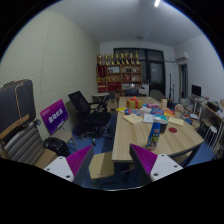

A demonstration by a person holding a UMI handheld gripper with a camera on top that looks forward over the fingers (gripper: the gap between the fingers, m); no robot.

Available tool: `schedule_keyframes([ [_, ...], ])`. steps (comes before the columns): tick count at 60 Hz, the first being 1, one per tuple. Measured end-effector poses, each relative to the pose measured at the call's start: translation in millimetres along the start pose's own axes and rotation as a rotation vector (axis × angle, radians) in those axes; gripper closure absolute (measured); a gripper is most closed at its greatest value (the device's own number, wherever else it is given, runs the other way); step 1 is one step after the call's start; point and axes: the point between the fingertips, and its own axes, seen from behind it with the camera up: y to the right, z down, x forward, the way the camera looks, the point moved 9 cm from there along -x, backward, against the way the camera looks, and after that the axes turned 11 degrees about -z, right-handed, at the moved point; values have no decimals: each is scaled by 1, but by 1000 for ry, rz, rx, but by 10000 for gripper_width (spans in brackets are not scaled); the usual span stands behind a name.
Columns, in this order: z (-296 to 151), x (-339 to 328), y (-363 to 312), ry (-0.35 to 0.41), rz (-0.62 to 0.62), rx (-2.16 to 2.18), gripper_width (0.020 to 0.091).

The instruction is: Pour water

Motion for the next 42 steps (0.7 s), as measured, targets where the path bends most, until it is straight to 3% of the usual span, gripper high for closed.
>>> schedule_keyframes([
  [12,9,14,27,19,72,7,280],
  [21,20,43,99,34,138,-10,280],
  [28,32,83,169,30,218,-120,277],
  [42,62,192,262,38,201,-80,288],
])
